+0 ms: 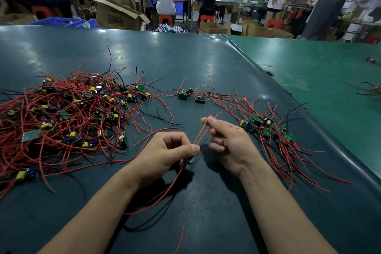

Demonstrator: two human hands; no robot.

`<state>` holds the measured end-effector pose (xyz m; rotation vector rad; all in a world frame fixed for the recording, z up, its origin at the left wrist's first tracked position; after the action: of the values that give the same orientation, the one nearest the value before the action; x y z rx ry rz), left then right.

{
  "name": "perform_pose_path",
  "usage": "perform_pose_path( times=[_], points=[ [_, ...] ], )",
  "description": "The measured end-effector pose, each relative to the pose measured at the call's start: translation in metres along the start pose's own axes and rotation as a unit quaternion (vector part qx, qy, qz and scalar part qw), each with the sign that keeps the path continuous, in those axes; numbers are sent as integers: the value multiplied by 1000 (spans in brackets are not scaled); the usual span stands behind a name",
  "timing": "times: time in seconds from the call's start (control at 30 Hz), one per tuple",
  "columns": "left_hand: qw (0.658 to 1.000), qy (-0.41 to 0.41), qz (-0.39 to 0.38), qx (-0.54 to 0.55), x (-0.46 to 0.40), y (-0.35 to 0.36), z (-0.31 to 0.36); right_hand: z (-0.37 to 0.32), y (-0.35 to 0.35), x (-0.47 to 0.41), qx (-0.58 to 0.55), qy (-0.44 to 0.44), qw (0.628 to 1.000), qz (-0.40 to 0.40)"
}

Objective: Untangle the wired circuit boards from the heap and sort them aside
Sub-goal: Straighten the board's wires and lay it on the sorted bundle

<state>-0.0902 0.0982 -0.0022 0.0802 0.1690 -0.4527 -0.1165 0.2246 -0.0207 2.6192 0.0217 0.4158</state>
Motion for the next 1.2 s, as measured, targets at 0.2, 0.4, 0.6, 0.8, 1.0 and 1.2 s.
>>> perform_pose_path(
  times=[0.2, 0.4, 0.6, 0.8, 1.0, 1.2],
  points=[
    [1000, 11, 6, -28, 1, 3, 4, 16, 14, 5, 35, 75, 993, -88],
    [1000, 10, -8, -23, 1, 3, 4, 11, 7, 1, 32, 42, 997, -47],
    [999, -8, -41, -19, 2, 6, 2, -29, -30, 4, 141, -151, 968, 140],
    [999, -30, -24, 19, 2, 1, -5, -58, -11, 31, 336, -343, 853, 204],
    [998, -33, -23, 51, 3, 1, -5, -54, -24, 23, 239, -300, 897, 218],
    [998, -25, -19, 62, 2, 3, -3, -48, -32, 18, 112, -255, 941, 190]
  ],
)
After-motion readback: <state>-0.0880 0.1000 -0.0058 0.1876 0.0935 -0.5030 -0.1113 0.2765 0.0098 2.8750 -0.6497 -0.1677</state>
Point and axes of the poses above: each hand's wrist, its own x-axis away from the middle knuckle, its own y-axis out of the palm, z = x × y, the point moved 10 cm from there along -x, towards the middle knuckle, and after that the axes turned 7 degrees about y, right-handed, at the moved point
